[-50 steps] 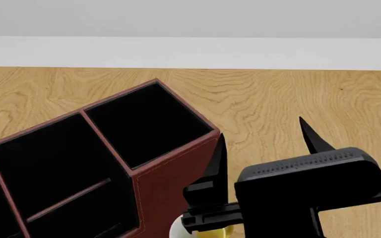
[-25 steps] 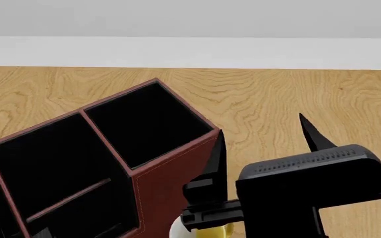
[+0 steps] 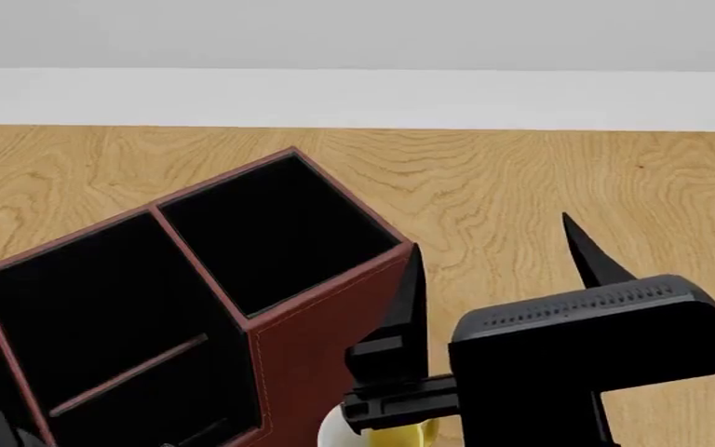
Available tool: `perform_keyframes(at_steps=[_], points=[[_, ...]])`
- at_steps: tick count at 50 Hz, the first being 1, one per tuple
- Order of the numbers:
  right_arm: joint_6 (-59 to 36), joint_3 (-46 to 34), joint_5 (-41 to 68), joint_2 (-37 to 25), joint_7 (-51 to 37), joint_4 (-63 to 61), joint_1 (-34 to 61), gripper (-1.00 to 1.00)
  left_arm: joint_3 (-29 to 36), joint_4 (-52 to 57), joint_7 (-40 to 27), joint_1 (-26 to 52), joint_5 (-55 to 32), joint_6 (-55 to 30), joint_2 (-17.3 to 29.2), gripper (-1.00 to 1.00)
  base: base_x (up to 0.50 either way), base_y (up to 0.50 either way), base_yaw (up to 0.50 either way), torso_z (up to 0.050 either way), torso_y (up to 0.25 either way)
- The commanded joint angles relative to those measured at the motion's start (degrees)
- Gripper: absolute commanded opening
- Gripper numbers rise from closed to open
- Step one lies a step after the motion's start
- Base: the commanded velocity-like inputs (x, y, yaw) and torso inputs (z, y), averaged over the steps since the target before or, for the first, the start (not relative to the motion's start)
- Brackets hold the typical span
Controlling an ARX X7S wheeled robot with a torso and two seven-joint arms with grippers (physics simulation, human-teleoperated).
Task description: Pick up the book and place it in the front compartment of the caddy.
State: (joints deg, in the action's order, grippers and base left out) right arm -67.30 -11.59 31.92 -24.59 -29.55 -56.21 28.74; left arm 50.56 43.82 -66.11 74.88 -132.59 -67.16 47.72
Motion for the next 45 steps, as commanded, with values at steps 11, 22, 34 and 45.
perform_keyframes(at_steps=[11, 22, 34, 45], points=[[0.8, 0.0, 1.0, -0.8, -1.1, 0.2, 0.2, 1.00, -0.9, -0.6, -1.1, 9.0, -4.0, -4.5, 3.1, -1.00, 0.00, 0.00, 0.00, 0.000, 0.001], [0.3, 0.0, 1.9, -0.9, -1.8, 0.0, 0.5, 1.00, -2.5, -4.8, 2.7, 12.7, -1.2, -11.2, 2.8, -1.00, 0.00, 0.00, 0.00, 0.000, 0.001], [-0.7, 0.0, 3.1, -0.9, -2.5, 0.0, 1.7, 1.00, -1.9, -10.7, 5.9, 19.3, 2.5, -20.0, 0.4, -1.00, 0.00, 0.00, 0.00, 0.000, 0.001], [0.0, 0.0, 3.5, -1.4, -2.9, 0.2, 1.5, 1.00, 3.9, -13.8, 16.9, 27.0, 14.1, -22.7, -1.7, -1.00, 0.00, 0.00, 0.00, 0.000, 0.001]])
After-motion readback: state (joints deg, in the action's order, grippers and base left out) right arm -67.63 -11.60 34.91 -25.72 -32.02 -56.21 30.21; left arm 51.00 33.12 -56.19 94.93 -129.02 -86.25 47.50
